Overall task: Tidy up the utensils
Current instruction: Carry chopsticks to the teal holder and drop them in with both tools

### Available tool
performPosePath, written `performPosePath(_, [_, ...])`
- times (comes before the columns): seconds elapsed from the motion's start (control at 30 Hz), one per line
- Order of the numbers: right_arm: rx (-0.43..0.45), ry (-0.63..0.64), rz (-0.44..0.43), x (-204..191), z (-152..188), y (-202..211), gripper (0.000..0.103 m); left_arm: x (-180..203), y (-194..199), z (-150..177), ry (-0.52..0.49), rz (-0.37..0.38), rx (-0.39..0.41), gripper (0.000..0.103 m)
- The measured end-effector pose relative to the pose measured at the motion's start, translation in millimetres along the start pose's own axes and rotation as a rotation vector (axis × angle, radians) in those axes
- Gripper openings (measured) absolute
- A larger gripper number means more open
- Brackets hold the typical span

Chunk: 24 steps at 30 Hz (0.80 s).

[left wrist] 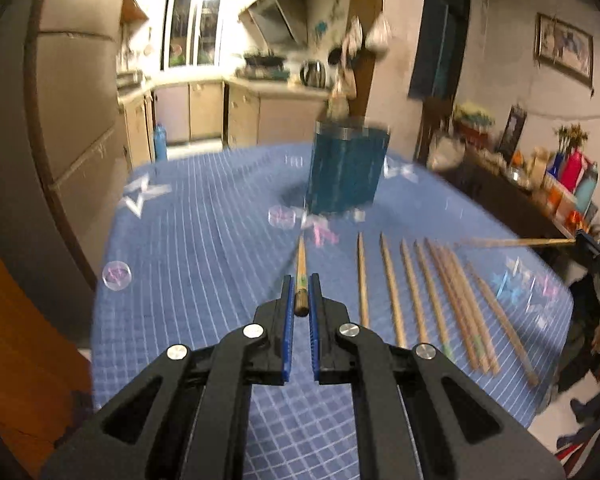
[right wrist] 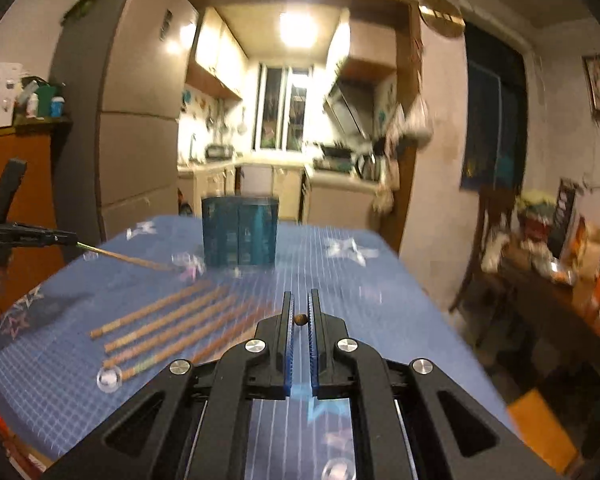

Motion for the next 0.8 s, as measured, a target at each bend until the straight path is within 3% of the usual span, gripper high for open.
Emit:
performPosePath(0.3, [0.100,0.092,-0.041,6,-86,-45,0.008,16,19,-81,0.025,-0.007,0.118,0.005])
performPosePath(0.8, [0.051,-0.008,-0.179,18,-137,-98,0.008,45,11,-107,0.073,0.005,0.136,0.005])
Point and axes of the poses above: each gripper's, at about its wrist camera, not at the fingertips, and y roughly against the way its jaws point, x to its right, z to its underside, the point moved 10 cm from there along -y, roughly the way its jaws point, and after that the axes turned 6 degrees about y, right-handed, at the moved point
